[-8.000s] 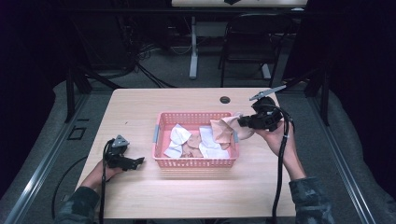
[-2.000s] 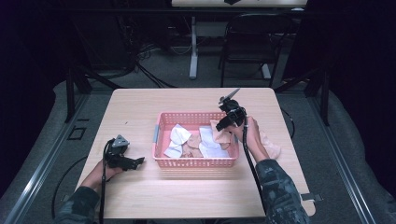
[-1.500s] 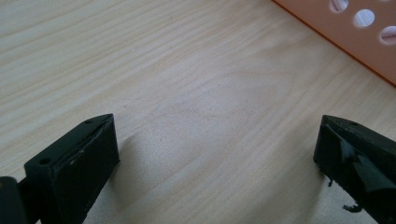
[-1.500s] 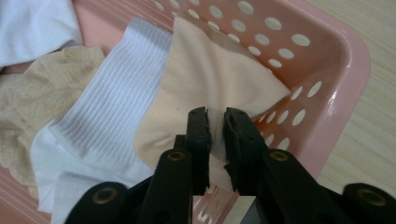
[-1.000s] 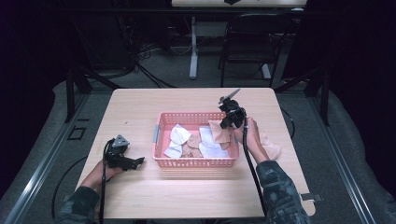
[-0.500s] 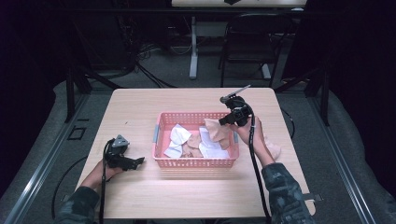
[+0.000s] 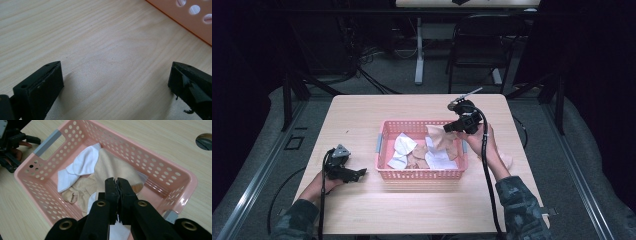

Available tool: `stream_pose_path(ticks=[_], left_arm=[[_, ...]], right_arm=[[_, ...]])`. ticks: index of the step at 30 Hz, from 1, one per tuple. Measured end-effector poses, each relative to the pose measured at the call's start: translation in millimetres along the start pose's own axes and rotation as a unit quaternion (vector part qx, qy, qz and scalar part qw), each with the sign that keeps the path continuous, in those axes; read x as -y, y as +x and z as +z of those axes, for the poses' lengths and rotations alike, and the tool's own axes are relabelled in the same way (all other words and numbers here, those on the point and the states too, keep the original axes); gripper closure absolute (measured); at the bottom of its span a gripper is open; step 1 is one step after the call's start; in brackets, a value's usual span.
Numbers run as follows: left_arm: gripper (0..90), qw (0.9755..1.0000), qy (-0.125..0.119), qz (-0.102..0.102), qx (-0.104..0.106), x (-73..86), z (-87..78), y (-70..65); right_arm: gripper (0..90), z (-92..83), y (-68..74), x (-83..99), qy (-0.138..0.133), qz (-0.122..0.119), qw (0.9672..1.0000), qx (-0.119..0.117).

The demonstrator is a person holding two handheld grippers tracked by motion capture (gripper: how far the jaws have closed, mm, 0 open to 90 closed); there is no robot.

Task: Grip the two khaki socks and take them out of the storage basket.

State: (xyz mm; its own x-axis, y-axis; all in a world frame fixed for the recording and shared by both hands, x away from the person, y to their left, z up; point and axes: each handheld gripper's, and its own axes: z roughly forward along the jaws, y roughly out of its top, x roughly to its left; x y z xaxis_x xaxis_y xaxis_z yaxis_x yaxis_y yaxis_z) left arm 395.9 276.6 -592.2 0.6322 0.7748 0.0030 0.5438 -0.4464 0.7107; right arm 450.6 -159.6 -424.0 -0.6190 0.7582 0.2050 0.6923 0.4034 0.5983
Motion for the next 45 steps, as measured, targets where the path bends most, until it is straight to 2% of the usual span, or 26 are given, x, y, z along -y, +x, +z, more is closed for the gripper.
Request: stream_pose_path(ticks=[12,29,38,45], left_arm=[[0.0,1.0000,0.000,0.000,0.000,0.0,-0.1,0.0],[0.0,1.0000,0.000,-0.002,-0.001,0.1,-0.1,-0.3],[0.0,1.0000,0.000,-0.002,-0.001,0.2,-0.1,-0.4],[0.0,1.0000,0.000,-0.003,-0.001,0.2,-0.1,-0.5]], right_arm=[[87.6,-29.2,3.3,1.1,-0.023,-0.008,0.9997,0.007],[87.6,-77.1,-1.2,17.2,-0.054,-0.006,0.9981,0.030],[87.5,-103.4,-19.7,41.2,-0.064,0.012,0.9967,0.048],[87.5,-113.6,-34.4,62.3,-0.058,0.025,0.9955,0.071]])
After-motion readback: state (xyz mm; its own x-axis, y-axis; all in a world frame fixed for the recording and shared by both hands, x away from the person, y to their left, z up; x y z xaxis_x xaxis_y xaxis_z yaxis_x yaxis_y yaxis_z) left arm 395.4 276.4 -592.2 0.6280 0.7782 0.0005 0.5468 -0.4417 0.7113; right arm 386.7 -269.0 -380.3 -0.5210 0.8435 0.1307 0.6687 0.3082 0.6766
